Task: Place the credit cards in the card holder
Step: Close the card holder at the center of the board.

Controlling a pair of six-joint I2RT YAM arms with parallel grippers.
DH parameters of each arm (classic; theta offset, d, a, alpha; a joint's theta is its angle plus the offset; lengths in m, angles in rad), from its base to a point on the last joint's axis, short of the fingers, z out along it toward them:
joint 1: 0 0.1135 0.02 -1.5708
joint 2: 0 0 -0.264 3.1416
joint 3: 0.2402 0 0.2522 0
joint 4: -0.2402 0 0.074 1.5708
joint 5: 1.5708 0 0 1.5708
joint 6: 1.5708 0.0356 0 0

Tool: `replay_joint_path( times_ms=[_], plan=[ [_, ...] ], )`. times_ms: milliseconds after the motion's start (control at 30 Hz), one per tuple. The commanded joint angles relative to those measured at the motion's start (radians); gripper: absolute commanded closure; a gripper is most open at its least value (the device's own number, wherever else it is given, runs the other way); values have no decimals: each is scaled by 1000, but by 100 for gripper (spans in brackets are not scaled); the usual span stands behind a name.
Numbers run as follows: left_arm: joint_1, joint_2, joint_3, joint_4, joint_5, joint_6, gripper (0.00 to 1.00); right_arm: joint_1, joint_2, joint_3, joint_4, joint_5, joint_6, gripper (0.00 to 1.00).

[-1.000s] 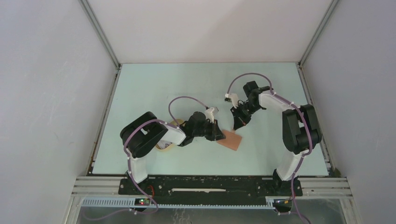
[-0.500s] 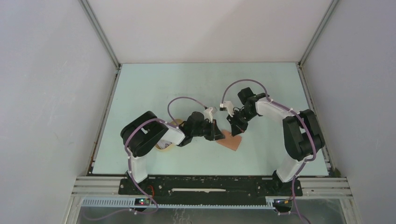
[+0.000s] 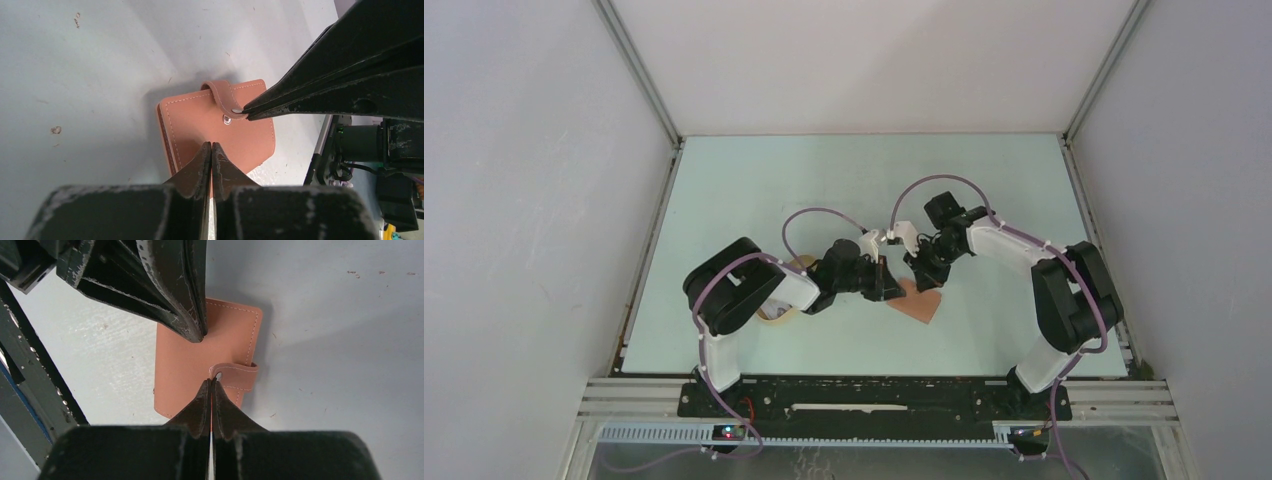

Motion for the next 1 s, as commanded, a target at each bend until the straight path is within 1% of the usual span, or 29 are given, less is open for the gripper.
replay_joint_path(
  times_ms=[0,500,967],
  plan=[
    [8,22,-27,-1,-11,6,93,15,-26,-8,25,28,5,100],
    [9,23,-29,7,-4,4,93,63,-10,-16,24,94,-22,100],
    [12,23,-33,24,6,-2,93,96,-5,-21,35,115,-23,100]
  ],
)
